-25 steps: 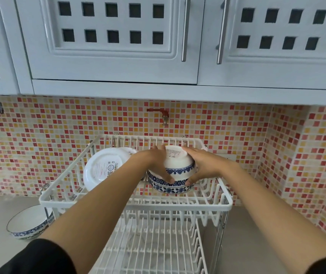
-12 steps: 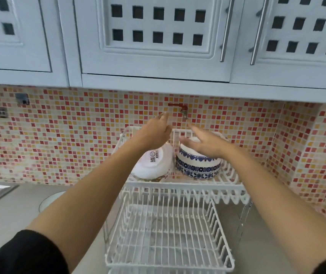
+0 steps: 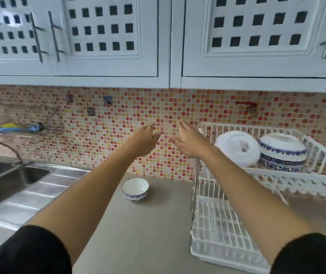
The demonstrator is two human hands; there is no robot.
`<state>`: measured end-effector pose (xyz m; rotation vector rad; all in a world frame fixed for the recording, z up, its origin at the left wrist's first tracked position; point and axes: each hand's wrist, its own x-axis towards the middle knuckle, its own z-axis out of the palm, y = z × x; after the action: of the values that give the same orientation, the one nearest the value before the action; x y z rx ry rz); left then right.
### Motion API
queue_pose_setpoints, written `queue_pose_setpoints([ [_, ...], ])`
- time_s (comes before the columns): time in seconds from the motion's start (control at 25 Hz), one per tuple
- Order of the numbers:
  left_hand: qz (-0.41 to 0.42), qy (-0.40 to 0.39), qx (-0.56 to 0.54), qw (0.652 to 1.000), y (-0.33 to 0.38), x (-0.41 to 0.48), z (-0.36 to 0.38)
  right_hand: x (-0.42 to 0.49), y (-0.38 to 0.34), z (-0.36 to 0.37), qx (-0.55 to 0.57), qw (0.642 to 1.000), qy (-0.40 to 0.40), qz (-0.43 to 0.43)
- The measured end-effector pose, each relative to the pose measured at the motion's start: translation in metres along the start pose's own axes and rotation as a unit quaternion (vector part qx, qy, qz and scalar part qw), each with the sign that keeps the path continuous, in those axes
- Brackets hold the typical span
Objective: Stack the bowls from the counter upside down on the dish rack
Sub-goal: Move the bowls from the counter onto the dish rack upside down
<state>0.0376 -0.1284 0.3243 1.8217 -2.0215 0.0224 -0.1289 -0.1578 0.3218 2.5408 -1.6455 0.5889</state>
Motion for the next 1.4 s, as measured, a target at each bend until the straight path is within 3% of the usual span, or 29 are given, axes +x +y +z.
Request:
queue_pose_setpoints([
  [0.12, -0.039, -0.05, 0.044, 0.997, -0.059, -0.017, 0.021, 0.009, -0.045, 0.051, -0.018, 1.0, -0.012, 0.002],
  [0.32, -0.139, -0.079, -0.007, 0.987, -0.136, -0.038, 0.078, 0.018, -0.074, 0.146, 0.011, 0.998, -0.046, 0.043],
  [0.8, -0.251, -0.166, -0.021, 0.953, -0.251, 0.046, 0.21, 0.12, -0.024, 0.32, 0.117, 0.958, -0.145, 0.219],
  [1.16, -0.336, -0.196, -0.15, 0.909, -0.268, 0.1, 0.305, 0.16, -0.003, 0.42, 0.187, 0.914, -0.217, 0.286],
  [1.4, -0.371, -0.192, -0.16, 0.894, -0.258, 0.106, 0.32, 0.166, 0.004, 0.445, 0.277, 0.866, -0.283, 0.305],
])
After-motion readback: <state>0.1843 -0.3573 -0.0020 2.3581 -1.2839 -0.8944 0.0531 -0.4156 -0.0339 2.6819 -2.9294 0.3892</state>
